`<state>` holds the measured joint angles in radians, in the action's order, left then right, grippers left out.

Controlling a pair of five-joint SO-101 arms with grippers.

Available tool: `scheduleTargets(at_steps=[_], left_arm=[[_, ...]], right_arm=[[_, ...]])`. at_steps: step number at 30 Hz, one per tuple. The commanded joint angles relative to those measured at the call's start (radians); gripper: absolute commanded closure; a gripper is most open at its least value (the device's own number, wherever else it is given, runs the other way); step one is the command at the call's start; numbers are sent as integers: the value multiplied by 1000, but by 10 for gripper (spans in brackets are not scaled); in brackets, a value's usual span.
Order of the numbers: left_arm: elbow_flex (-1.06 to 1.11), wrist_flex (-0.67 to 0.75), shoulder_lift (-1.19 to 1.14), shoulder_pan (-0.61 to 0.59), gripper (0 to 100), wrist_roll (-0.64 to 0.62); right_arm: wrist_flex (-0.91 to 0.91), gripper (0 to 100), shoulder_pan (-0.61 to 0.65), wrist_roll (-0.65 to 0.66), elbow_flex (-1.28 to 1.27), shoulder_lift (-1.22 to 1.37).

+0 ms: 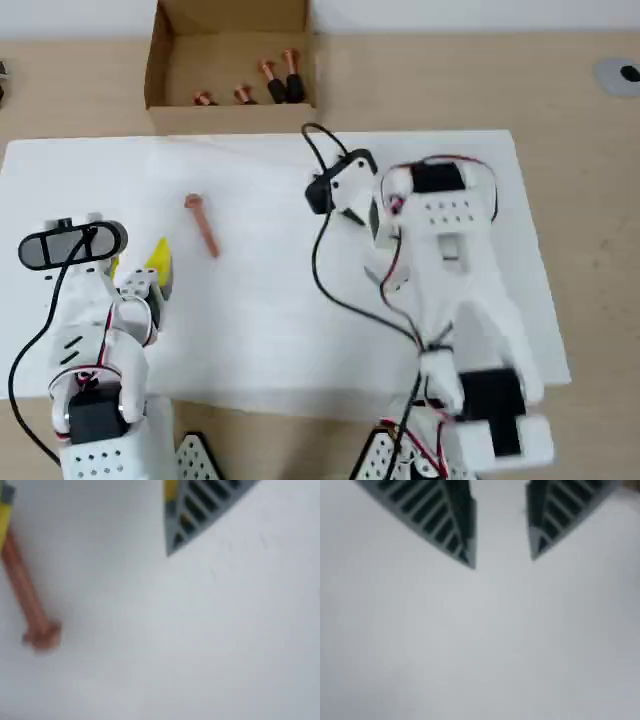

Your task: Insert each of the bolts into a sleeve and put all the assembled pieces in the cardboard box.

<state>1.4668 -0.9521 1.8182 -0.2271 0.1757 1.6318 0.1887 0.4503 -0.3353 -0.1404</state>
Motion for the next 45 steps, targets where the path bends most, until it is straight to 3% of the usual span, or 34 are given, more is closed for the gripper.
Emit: scheduleTargets(at_steps=[1, 6, 11, 15, 20, 23, 32, 36, 45], left_arm=[[-69, 25, 2, -14, 771, 29], [-43, 3, -54, -9, 771, 26], [-124, 26, -351, -12, 771, -29], [-399, -28, -763, 9, 771, -81], [-844, -264, -1308, 43, 771, -133], [-1056, -377, -1508, 64, 771, -141], [-1231, -408, -1681, 192, 771, -356], [-1283, -377, -1761, 190, 770, -462], [-1410, -359, -1979, 187, 771, -485]], right_arm=[[57, 891, -19, 87, 186, 102], [155, 891, -5, 100, 440, 216], [157, 890, 45, 120, 490, 268], [155, 890, 111, 121, 498, 269], [147, 890, 139, 180, 550, 275], [121, 890, 133, 259, 558, 275], [31, 890, 33, 384, 562, 432], [34, 889, 1, 425, 608, 501], [37, 889, 22, 465, 740, 568]])
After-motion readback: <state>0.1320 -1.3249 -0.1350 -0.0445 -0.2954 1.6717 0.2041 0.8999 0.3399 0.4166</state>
